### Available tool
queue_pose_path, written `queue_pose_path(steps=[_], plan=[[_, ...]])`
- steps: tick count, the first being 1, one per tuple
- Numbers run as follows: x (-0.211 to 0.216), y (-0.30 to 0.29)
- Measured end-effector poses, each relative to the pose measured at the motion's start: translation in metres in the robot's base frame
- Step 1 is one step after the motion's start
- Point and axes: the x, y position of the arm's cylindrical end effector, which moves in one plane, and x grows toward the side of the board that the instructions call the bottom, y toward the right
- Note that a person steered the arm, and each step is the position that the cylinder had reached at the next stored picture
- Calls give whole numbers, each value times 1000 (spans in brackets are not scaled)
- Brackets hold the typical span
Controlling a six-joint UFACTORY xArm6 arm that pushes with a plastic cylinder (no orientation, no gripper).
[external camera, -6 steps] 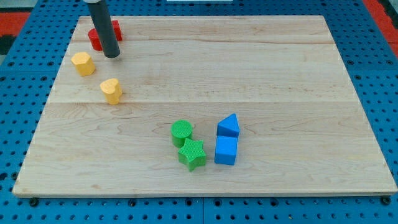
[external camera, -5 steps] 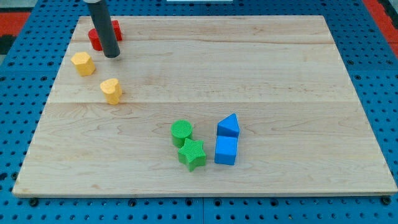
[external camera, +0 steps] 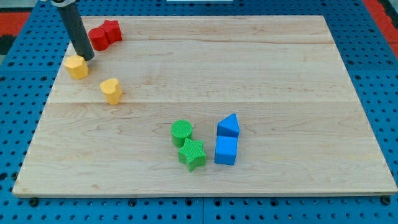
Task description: Push the yellow hexagon towards the bottom left
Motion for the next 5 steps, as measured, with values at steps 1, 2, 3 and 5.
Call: queue_pose_path(steps=[1, 2, 3, 5], plan=[[1, -25], [60, 6], [132, 48], [190, 58]])
